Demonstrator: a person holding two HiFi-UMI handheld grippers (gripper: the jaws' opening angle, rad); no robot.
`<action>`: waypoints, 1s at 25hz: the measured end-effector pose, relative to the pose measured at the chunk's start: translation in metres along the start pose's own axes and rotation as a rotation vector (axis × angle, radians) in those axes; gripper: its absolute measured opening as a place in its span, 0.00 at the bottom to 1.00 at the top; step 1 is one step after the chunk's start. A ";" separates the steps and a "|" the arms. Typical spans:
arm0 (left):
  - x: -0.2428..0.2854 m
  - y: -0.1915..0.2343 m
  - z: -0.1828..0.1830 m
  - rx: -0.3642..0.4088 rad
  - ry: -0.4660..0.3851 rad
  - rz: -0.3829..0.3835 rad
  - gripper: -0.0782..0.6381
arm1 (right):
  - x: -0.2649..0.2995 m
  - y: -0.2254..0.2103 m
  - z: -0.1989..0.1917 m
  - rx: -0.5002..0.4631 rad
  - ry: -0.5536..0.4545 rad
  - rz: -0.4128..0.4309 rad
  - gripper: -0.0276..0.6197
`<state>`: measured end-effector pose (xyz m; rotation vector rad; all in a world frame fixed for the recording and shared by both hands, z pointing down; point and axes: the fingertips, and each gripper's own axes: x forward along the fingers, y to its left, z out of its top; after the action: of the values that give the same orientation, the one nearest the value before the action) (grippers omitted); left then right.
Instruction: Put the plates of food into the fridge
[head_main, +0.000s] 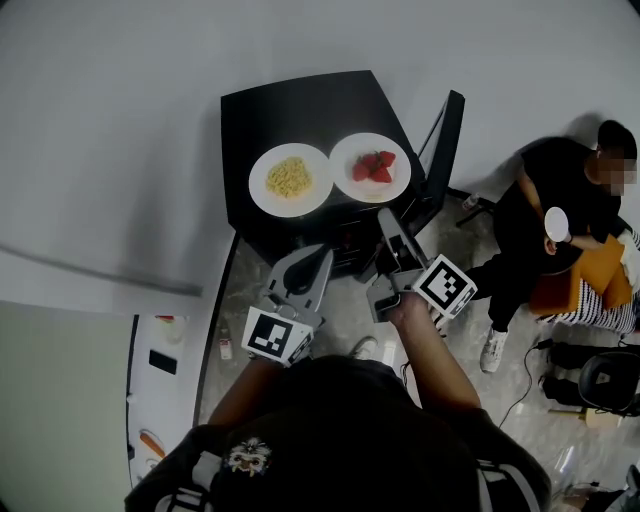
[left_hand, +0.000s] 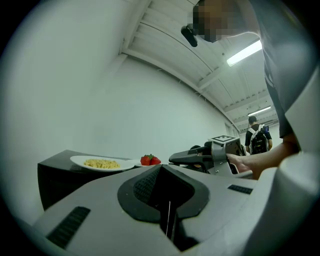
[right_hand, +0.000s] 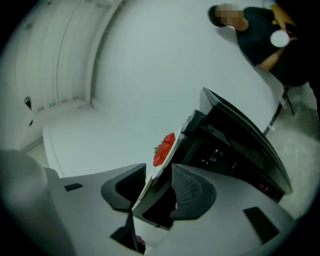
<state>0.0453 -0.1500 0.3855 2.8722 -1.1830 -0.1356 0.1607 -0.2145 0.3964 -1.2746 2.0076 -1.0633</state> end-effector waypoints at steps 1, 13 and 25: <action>-0.001 0.000 0.000 0.000 0.001 0.001 0.14 | 0.001 -0.007 0.001 0.079 -0.004 -0.014 0.30; -0.012 0.007 -0.001 -0.013 0.007 0.035 0.14 | 0.022 -0.033 0.008 0.474 -0.024 -0.051 0.31; -0.027 0.013 0.004 -0.023 -0.010 0.067 0.14 | 0.020 -0.031 0.013 0.557 -0.066 -0.110 0.17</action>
<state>0.0168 -0.1402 0.3841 2.8116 -1.2695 -0.1605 0.1777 -0.2444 0.4147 -1.1018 1.4531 -1.4780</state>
